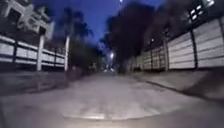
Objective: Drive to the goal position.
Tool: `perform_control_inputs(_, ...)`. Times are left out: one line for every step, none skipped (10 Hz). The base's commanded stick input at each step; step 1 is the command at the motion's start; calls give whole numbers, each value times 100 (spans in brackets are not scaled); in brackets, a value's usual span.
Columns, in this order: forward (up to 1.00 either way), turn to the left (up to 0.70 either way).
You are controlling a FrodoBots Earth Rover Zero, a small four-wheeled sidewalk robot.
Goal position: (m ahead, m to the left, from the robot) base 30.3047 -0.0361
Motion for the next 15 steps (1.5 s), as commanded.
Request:
perform_control_inputs(85, 0)
perform_control_inputs(85, 0)
perform_control_inputs(85, 0)
perform_control_inputs(85, 0)
perform_control_inputs(85, 0)
perform_control_inputs(85, 0)
perform_control_inputs(85, 0)
perform_control_inputs(85, 0)
perform_control_inputs(85, 0)
perform_control_inputs(85, 0)
perform_control_inputs(85, 0)
perform_control_inputs(85, 0)
perform_control_inputs(85, 0)
perform_control_inputs(85, 0)
perform_control_inputs(85, 0)
